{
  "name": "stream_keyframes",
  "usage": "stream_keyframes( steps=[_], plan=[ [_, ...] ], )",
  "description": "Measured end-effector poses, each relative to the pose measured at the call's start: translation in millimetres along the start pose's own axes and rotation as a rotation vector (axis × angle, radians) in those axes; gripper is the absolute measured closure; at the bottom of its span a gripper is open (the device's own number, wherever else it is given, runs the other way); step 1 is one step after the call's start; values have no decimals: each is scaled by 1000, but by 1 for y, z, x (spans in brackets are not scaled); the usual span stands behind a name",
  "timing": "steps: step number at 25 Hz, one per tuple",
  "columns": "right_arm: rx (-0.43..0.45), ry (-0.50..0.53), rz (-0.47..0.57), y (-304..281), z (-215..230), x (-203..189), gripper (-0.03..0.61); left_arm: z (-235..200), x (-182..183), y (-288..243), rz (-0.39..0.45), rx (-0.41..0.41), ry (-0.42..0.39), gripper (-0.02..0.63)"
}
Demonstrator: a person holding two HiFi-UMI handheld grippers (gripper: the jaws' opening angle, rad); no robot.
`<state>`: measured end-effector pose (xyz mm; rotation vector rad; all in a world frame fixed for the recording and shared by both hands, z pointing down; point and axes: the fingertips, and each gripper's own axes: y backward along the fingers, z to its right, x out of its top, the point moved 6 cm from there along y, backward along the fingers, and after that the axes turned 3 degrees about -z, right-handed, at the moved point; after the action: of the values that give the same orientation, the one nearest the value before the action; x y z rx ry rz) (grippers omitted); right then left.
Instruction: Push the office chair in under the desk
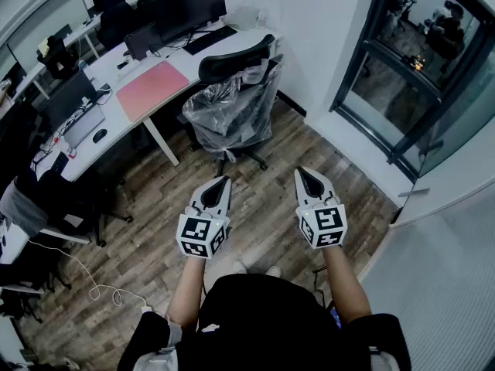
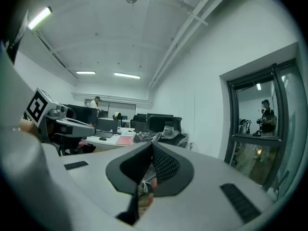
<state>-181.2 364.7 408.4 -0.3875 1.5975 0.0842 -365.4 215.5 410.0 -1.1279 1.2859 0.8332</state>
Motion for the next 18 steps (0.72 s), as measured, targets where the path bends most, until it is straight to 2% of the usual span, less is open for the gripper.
stream_keyframes(
  steps=[9, 13, 18],
  plan=[
    [25, -26, 11, 14, 16, -8, 555, 24, -5, -4, -13, 17, -7, 600],
    [37, -25, 18, 22, 23, -16, 555, 37, -10, -2, -9, 17, 24, 598],
    [53, -30, 11, 27, 28, -27, 555, 50, -11, 0, 3, 30, 25, 598]
  ],
)
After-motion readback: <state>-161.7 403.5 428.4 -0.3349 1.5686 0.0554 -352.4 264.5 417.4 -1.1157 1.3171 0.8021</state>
